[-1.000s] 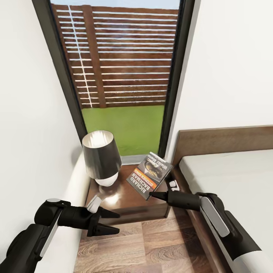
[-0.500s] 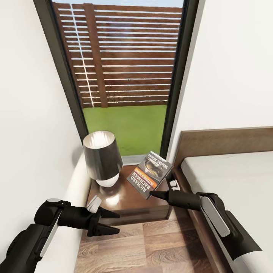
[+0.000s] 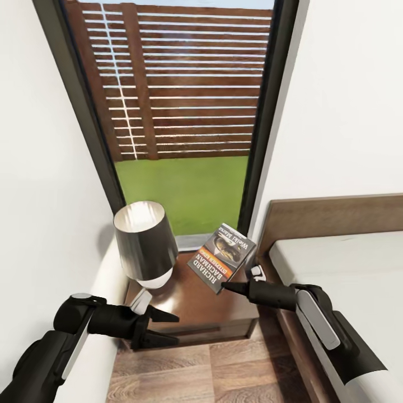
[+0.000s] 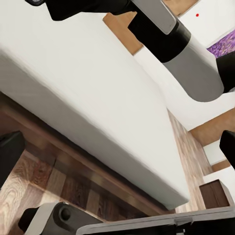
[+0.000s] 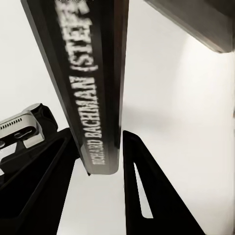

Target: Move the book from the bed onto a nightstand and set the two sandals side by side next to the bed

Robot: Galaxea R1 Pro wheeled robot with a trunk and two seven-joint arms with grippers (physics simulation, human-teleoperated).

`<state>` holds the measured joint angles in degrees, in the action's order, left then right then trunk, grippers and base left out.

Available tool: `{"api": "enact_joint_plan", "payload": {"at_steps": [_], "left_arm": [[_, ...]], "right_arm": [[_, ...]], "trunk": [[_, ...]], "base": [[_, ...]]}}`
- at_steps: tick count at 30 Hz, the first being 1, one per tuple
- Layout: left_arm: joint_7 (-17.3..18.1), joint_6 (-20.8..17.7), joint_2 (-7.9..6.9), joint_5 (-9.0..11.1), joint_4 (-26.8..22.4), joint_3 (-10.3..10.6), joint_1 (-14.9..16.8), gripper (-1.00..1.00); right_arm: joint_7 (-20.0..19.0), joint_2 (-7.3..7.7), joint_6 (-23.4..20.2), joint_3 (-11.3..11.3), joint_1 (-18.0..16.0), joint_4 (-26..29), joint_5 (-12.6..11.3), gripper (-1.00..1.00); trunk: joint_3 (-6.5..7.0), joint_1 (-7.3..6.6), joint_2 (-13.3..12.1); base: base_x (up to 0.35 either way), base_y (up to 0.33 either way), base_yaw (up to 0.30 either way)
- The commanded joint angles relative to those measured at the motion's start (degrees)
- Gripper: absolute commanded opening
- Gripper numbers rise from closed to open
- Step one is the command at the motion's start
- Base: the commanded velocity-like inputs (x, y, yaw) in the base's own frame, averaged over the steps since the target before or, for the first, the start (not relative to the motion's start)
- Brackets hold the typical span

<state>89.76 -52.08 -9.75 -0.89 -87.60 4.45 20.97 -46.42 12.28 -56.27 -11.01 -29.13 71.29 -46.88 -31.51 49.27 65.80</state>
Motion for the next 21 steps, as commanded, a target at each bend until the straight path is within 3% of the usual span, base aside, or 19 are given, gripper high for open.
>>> {"api": "enact_joint_plan", "payload": {"at_steps": [1,9,21], "left_arm": [[0.25,-0.49,0.04,-0.12,-0.03,0.07,0.04,1.00],[0.25,0.27,0.28,-0.10,-0.01,0.11,0.04,1.00],[0.25,0.51,0.40,-0.13,0.06,0.12,0.04,1.00]], "right_arm": [[-0.16,0.05,-0.25,-0.04,-0.05,-0.01,-0.15,-1.00],[-0.15,-0.03,-0.25,-0.04,-0.05,-0.01,-0.13,-1.00],[0.13,-0.22,-0.25,-0.12,0.01,-0.01,-0.02,-1.00]], "trunk": [[-0.05,0.01,0.03],[-0.05,0.01,0.03],[-0.05,0.01,0.03]], "base": [[0.098,-0.179,0.000],[0.045,-0.125,0.000],[0.067,-0.016,0.000]]}}
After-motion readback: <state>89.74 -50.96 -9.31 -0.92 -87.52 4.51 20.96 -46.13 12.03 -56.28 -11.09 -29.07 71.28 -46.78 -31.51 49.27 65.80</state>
